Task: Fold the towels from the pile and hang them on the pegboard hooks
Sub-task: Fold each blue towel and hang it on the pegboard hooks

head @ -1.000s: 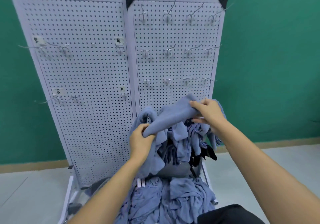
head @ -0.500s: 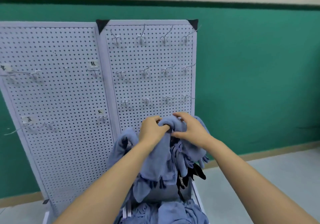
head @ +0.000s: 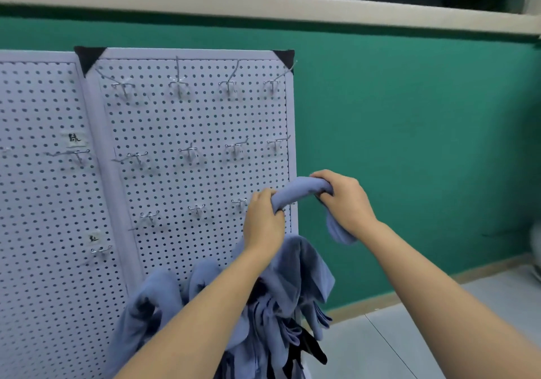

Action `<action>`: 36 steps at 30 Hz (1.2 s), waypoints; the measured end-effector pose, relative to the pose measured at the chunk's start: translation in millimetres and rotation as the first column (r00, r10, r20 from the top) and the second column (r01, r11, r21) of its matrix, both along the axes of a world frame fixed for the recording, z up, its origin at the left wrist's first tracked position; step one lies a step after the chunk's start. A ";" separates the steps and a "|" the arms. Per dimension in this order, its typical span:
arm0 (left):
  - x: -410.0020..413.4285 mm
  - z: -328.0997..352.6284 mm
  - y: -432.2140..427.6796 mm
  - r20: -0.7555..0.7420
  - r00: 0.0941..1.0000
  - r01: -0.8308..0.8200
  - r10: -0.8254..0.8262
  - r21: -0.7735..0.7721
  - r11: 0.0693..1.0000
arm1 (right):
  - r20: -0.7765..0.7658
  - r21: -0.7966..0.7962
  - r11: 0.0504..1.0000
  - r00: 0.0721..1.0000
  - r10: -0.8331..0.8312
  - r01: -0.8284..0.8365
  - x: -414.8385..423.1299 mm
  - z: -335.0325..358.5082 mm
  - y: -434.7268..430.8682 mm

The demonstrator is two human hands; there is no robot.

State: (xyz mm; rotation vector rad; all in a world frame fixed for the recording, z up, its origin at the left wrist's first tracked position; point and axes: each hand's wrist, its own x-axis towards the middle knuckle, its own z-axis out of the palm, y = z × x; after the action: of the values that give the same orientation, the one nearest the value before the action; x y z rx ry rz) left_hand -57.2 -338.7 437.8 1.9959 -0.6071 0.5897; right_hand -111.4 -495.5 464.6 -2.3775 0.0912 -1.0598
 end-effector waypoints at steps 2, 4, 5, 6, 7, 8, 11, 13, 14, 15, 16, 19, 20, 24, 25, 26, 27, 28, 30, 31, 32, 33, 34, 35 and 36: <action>12.7 5.9 -14.8 0.026 0.999 -0.024 0.025 -0.031 0.999 | 0.023 0.034 0.999 1.000 0.003 -0.004 16.5 3.5 -6.6; 20.9 5.5 -27.2 0.036 0.998 -0.045 0.046 -0.033 0.998 | 0.036 0.055 0.998 0.999 0.001 -0.003 32.2 3.0 -11.5; 24.9 2.6 -31.7 0.033 0.998 -0.057 0.058 -0.029 0.998 | 0.033 0.054 0.999 0.999 0.003 -0.005 39.7 1.2 -13.0; 29.6 -2.2 -34.5 0.026 0.997 -0.072 0.072 -0.021 0.997 | 0.022 0.050 0.999 1.000 0.007 -0.008 46.3 -1.0 -13.5; 34.2 -8.0 -35.4 0.020 0.996 -0.092 0.092 -0.011 0.996 | 0.007 0.046 0.999 1.000 0.012 -0.013 52.6 -3.9 -13.3; 40.5 -14.8 -35.3 0.017 0.993 -0.114 0.114 0.004 0.993 | -0.011 0.044 0.999 1.000 0.019 -0.019 58.4 -8.0 -12.7; 54.4 -35.5 -30.4 0.004 0.992 -0.126 0.127 0.093 0.988 | -0.113 0.033 0.999 0.993 0.045 -0.042 71.1 -29.2 -13.8; 57.3 -46.5 -26.4 -0.014 0.996 -0.089 0.092 0.150 0.985 | -0.222 0.040 0.998 0.973 0.061 -0.054 73.7 -48.9 -16.9; 57.6 -50.7 -24.1 -0.024 0.998 -0.061 0.065 0.160 0.985 | -0.257 0.064 0.996 0.963 0.083 -0.069 72.5 -57.8 -18.1; 57.6 -54.2 -21.5 -0.028 0.999 -0.027 0.032 0.158 0.987 | -0.267 0.090 0.993 0.958 0.103 -0.082 70.4 -65.1 -18.9; 57.9 -56.8 -19.2 -0.027 1.000 0.004 0.000 0.150 0.989 | -0.253 0.108 0.990 0.961 0.116 -0.091 67.9 -69.9 -19.5; 51.5 -58.8 -9.7 -0.029 0.999 0.035 -0.032 0.123 0.992 | -0.164 0.036 0.997 0.984 0.076 -0.071 55.2 -73.9 -19.8; 46.5 -59.3 -5.2 -0.028 0.999 0.032 -0.029 0.118 0.992 | -0.142 0.006 0.998 0.988 0.062 -0.062 48.4 -73.4 -17.9; 13.1 -59.3 22.4 -0.037 0.999 0.037 -0.032 0.165 0.986 | -0.102 -0.025 0.996 0.991 0.086 -0.089 13.9 -70.4 2.8; 3.1 -59.2 31.9 -0.047 0.998 0.047 -0.039 0.181 0.982 | -0.101 -0.033 0.994 0.990 0.098 -0.102 4.6 -69.7 11.2; -6.7 -60.0 42.7 -0.060 0.997 0.056 -0.045 0.194 0.979 | -0.104 -0.041 0.992 0.988 0.119 -0.123 -4.6 -69.9 21.4; -16.2 -61.7 53.9 -0.069 0.997 0.060 -0.046 0.209 0.976 | -0.114 -0.047 0.988 0.983 0.144 -0.150 -14.3 -71.2 33.2; -24.1 -65.5 65.6 -0.080 0.996 0.063 -0.046 0.225 0.972 | -0.134 -0.045 0.983 0.976 0.171 -0.179 -23.4 -74.3 46.1; -41.6 -76.9 91.8 -0.117 0.993 0.059 -0.031 0.238 0.969 | -0.189 -0.028 0.972 0.956 0.225 -0.234 -42.2 -86.2 75.4; -50.3 -84.9 105.7 -0.133 0.991 0.055 -0.023 0.236 0.970 | -0.220 -0.015 0.967 0.944 0.247 -0.256 -51.4 -94.9 90.9; -58.5 -94.6 120.0 -0.148 0.989 0.049 -0.014 0.233 0.971 | -0.249 0.002 0.961 0.931 0.267 -0.275 -60.0 -105.5 105.8; -67.3 -105.3 135.0 -0.166 0.986 0.040 -0.001 0.235 0.971 | -0.283 0.016 0.955 0.915 0.288 -0.295 -67.9 -118.4 120.6; -75.4 -117.2 150.3 -0.187 0.982 0.030 0.016 0.242 0.970 | -0.321 0.026 0.946 0.894 0.313 -0.322 -75.1 -132.4 135.1; -82.6 -130.5 166.4 -0.212 0.977 0.020 0.035 0.250 0.968 | -0.371 0.038 0.938 0.866 0.334 -0.346 -81.7 -147.4 150.0; -87.9 -144.7 182.3 -0.240 0.969 0.010 0.053 0.253 0.967 | -0.422 0.055 0.929 0.835 0.353 -0.365 -86.8 -163.6 164.1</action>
State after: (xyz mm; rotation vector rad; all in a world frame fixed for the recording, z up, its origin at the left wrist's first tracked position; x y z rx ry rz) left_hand -145.0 -156.4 293.2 2.2739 -0.5289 0.2805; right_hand -198.2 -331.4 301.0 -2.4808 -0.2125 -0.3573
